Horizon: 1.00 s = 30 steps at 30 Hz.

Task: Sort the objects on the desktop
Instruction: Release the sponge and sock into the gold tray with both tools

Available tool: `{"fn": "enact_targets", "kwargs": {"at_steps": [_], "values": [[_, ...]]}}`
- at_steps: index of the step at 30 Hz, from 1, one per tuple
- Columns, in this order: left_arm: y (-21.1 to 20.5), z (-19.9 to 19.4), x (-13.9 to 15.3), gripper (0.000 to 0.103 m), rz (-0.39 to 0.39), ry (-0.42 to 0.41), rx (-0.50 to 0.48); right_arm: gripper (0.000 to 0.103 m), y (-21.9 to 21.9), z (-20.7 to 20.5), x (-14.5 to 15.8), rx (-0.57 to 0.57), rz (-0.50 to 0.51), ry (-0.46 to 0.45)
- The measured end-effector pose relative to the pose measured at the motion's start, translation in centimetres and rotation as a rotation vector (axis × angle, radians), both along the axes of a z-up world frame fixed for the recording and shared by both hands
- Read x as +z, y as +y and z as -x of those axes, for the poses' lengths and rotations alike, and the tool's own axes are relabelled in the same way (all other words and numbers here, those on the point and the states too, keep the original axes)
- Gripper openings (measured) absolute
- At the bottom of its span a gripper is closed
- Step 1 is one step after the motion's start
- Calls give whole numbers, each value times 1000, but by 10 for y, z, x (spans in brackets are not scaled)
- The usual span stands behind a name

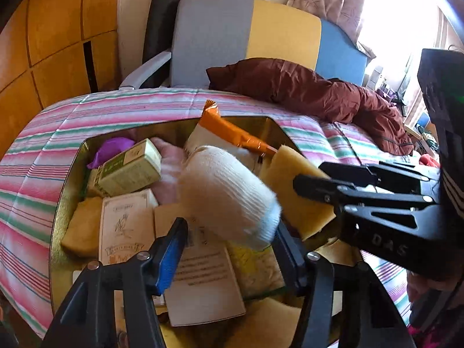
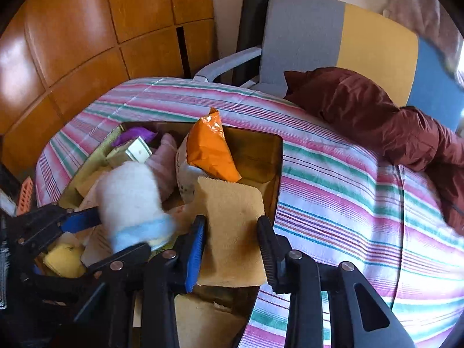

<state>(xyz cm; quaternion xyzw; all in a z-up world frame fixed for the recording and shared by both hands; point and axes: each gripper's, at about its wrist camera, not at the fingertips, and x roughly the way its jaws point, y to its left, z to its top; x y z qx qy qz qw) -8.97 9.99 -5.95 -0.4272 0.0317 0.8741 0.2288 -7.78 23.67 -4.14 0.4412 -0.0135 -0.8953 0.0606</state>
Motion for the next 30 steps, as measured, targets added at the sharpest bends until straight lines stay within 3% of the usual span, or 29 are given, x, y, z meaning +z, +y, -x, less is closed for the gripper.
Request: {"fn": "enact_targets", "kwargs": {"at_steps": [3, 7, 12, 18, 30], "values": [[-2, -10, 12, 65, -18, 18, -16, 41, 4, -8, 4, -7, 37, 4], [-9, -22, 26, 70, -21, 55, 2, 55, 5, -20, 12, -20, 76, 28], [-25, -38, 41, 71, -35, 90, 34, 59, -1, -34, 18, -17, 74, 47], [-39, -57, 61, 80, -21, 132, 85, 67, -8, -56, 23, -23, 84, 70], [-54, -94, 88, 81, 53, 189, 238, 77, -24, -103, 17, -36, 114, 74]]}}
